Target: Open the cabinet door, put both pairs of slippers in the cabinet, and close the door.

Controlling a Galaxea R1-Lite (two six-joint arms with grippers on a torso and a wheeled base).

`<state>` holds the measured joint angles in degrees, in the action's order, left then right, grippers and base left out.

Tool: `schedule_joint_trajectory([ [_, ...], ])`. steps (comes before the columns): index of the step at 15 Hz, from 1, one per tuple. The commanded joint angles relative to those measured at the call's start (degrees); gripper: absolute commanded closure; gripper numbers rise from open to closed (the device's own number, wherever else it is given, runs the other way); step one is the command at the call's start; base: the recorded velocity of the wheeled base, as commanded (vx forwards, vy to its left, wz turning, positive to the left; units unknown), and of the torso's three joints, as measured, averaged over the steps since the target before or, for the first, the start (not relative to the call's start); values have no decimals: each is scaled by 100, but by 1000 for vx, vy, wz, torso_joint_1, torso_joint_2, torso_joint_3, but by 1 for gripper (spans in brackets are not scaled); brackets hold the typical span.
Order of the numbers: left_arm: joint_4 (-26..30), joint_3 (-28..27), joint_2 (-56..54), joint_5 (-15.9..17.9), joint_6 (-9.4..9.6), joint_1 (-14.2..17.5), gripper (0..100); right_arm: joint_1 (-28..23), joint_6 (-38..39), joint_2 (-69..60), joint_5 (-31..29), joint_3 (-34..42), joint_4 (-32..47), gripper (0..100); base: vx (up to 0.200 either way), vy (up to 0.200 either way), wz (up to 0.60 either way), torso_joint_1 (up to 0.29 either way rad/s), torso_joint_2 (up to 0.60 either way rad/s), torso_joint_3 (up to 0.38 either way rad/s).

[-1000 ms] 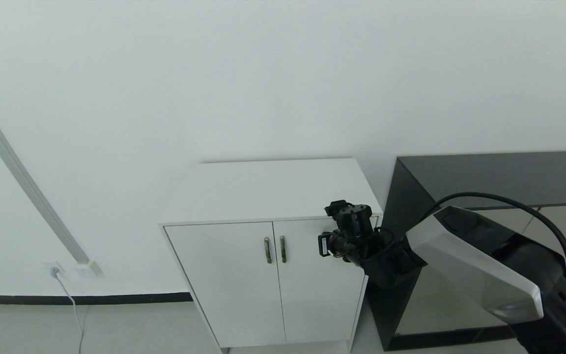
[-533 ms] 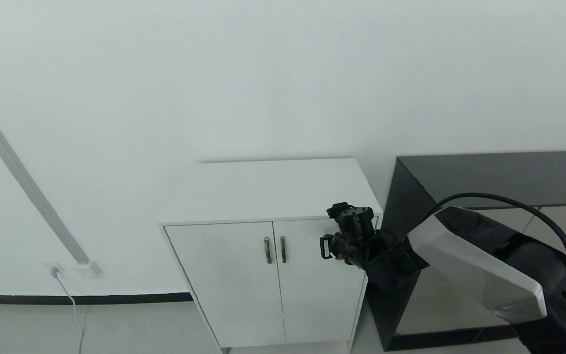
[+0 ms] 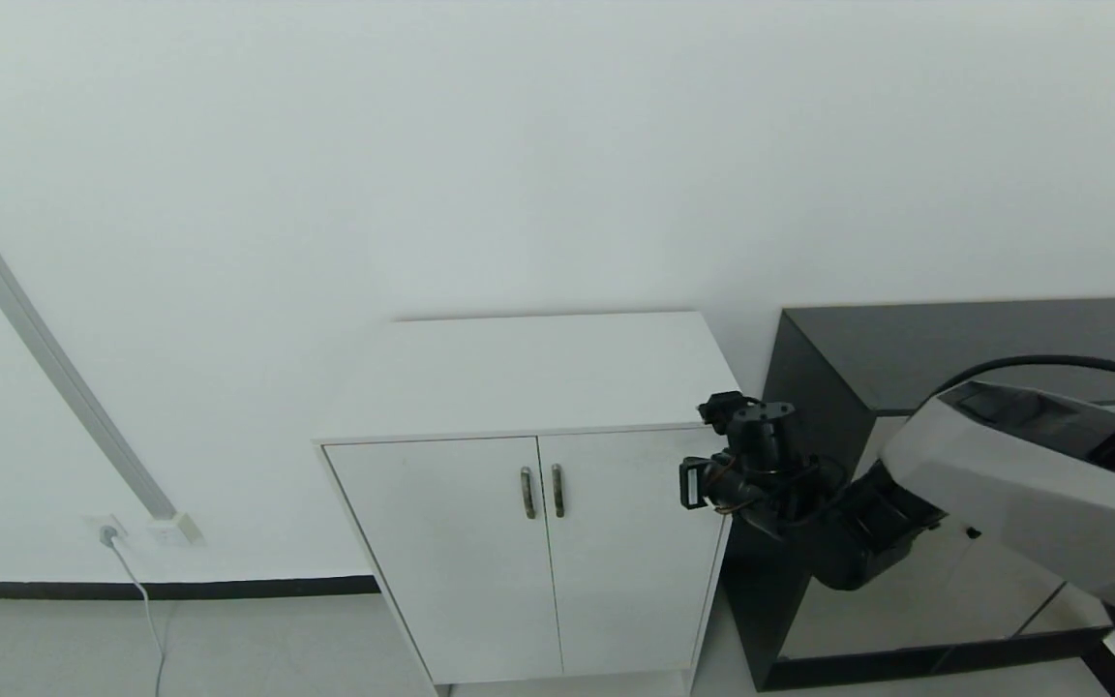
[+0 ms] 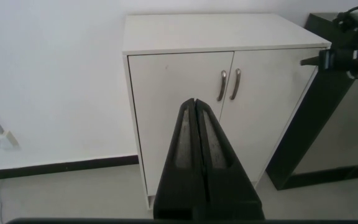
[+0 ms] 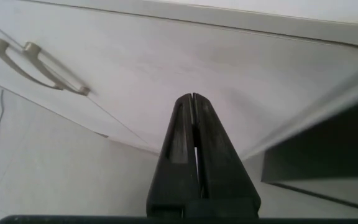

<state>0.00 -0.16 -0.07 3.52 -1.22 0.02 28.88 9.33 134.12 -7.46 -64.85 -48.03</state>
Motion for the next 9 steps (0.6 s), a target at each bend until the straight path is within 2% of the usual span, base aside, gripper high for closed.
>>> schedule_joint_trajectory([
  [1,0,-2,7,-1,-1,6,100,-374,-1,-932,-1,913,-189,100,0,0,0,0,0,0],
  [5,0,-2,7,-1,-1,6,100,-779,-45,-1784,-80,2126,-462,100,0,0,0,0,0,0],
  [9,0,-2,7,-1,-1,6,100,-1165,-229,-2259,-133,2724,-558,100,0,0,0,0,0,0],
])
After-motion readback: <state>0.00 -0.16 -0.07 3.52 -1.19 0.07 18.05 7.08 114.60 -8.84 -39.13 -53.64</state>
